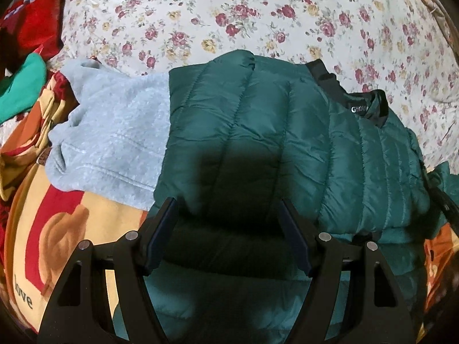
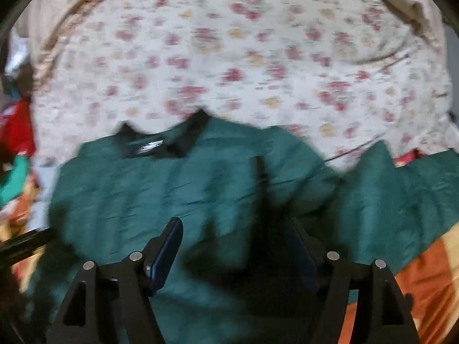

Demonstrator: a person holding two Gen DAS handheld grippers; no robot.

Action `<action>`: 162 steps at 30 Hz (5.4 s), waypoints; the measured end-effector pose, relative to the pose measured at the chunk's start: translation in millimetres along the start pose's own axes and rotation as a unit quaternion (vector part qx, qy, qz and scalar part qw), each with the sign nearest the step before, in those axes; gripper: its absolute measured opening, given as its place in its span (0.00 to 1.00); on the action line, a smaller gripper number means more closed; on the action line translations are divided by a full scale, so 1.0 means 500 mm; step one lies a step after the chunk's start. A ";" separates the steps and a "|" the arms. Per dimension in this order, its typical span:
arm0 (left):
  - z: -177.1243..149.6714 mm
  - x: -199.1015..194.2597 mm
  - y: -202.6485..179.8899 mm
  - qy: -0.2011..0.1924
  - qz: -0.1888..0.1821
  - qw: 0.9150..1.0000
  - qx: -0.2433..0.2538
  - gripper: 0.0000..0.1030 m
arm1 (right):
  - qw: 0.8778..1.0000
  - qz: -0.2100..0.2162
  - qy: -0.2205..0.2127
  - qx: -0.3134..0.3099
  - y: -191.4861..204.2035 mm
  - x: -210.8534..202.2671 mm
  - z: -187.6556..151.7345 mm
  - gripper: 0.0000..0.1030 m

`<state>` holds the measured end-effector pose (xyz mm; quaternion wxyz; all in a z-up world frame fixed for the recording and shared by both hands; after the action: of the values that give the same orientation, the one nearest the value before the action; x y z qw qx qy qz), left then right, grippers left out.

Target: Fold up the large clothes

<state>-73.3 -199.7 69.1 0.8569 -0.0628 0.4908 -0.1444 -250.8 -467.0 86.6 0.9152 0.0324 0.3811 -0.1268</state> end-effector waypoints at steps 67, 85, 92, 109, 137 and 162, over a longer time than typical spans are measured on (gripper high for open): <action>-0.151 -0.304 -0.080 -0.152 -0.003 0.986 0.075 0.78 | 1.000 -0.019 -0.017 -0.009 0.144 -0.201 -0.067 0.88; -0.098 -0.235 -0.054 -0.141 -0.041 0.986 0.082 0.78 | 0.997 -0.072 0.017 0.017 0.154 -0.165 -0.053 0.88; -0.074 -0.196 -0.037 -0.126 -0.031 0.989 0.067 0.78 | 0.997 -0.071 0.028 0.007 0.171 -0.116 -0.038 0.88; -0.060 -0.098 -0.065 -0.086 -0.019 0.993 0.073 0.78 | 0.997 -0.064 0.045 -0.004 0.161 -0.020 0.004 0.88; -0.040 0.001 -0.049 -0.028 -0.025 0.998 0.046 0.78 | 0.995 -0.090 0.051 0.011 -0.002 0.044 0.014 0.88; -0.046 -0.015 -0.037 -0.044 -0.050 0.997 0.029 0.78 | 0.927 -0.271 0.043 0.255 -0.643 -0.047 -0.147 0.58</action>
<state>-100.0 -214.0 68.0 0.8709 -0.0689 0.4446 -0.1979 -399.9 -761.0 63.0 0.7896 0.1657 0.3688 -0.4617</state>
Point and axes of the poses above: each gripper's, at about its wrist camera, not at the fingertips, and x roughly the way its jaws point, y to its left, z to its top, the point moved 2 cm from there along x, roughly the way its jaws point, and after that the axes turned 14 degrees about -x, right-handed, at the moved point
